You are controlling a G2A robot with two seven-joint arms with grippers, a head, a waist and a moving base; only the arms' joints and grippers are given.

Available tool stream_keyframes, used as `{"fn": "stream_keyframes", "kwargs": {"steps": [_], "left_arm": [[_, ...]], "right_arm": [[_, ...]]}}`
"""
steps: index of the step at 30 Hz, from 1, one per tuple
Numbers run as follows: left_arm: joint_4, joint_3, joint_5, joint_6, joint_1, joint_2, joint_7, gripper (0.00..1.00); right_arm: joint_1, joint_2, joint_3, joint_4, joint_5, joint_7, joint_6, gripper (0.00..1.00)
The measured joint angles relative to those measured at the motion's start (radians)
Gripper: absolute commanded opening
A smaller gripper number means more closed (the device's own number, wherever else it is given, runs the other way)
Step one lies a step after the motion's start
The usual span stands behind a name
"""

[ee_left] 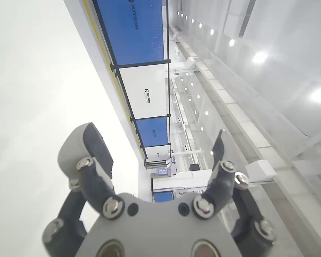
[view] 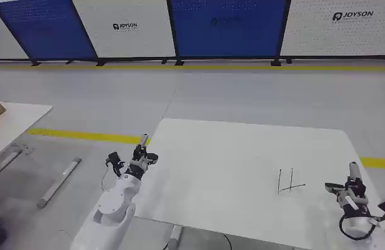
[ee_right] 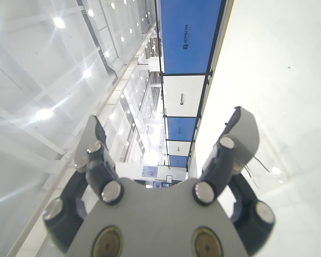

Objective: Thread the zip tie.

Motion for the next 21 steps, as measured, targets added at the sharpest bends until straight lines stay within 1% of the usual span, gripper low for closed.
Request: {"fn": "stream_keyframes", "kwargs": {"steps": [1,2,3,4,5,6,7,8,9,12,13,15,17,18,21], "left_arm": [[0.000,0.000,0.000,0.000,0.000,0.000,0.000,0.78],[0.000,0.000,0.000,0.000,0.000,0.000,0.000,0.78],[0.000,0.000,0.000,0.000,0.000,0.000,0.000,1.00],[0.000,0.000,0.000,0.000,0.000,0.000,0.000,1.00],[0.000,0.000,0.000,0.000,0.000,0.000,0.000,1.00],[0.000,0.000,0.000,0.000,0.000,0.000,0.000,0.78],[0.000,0.000,0.000,0.000,0.000,0.000,0.000,1.00],[0.000,0.000,0.000,0.000,0.000,0.000,0.000,0.78],[0.000,0.000,0.000,0.000,0.000,0.000,0.000,1.00],[0.000,0.000,0.000,0.000,0.000,0.000,0.000,1.00],[0.000,0.000,0.000,0.000,0.000,0.000,0.000,1.00],[0.000,0.000,0.000,0.000,0.000,0.000,0.000,1.00],[0.000,0.000,0.000,0.000,0.000,0.000,0.000,1.00],[0.000,0.000,0.000,0.000,0.000,0.000,0.000,1.00],[0.000,0.000,0.000,0.000,0.000,0.000,0.000,1.00]], "right_arm": [[0.000,0.000,0.000,0.000,0.000,0.000,0.000,1.00],[0.000,0.000,0.000,0.000,0.000,0.000,0.000,0.78],[0.000,0.000,0.000,0.000,0.000,0.000,0.000,0.78],[0.000,0.000,0.000,0.000,0.000,0.000,0.000,0.78],[0.000,0.000,0.000,0.000,0.000,0.000,0.000,1.00],[0.000,0.000,0.000,0.000,0.000,0.000,0.000,1.00],[0.000,0.000,0.000,0.000,0.000,0.000,0.000,0.78],[0.000,0.000,0.000,0.000,0.000,0.000,0.000,1.00],[0.000,0.000,0.000,0.000,0.000,0.000,0.000,1.00],[0.003,0.001,0.004,-0.005,-0.005,0.005,0.000,1.00],[0.008,0.004,0.012,-0.014,-0.019,0.021,0.004,1.00],[0.019,0.011,0.036,-0.030,-0.057,0.089,0.035,1.00],[0.032,0.021,0.066,-0.037,-0.094,0.204,0.080,1.00],[0.043,0.028,0.085,-0.039,-0.112,0.278,0.104,1.00],[0.075,0.045,0.117,-0.040,-0.171,0.444,0.160,1.00]]}}
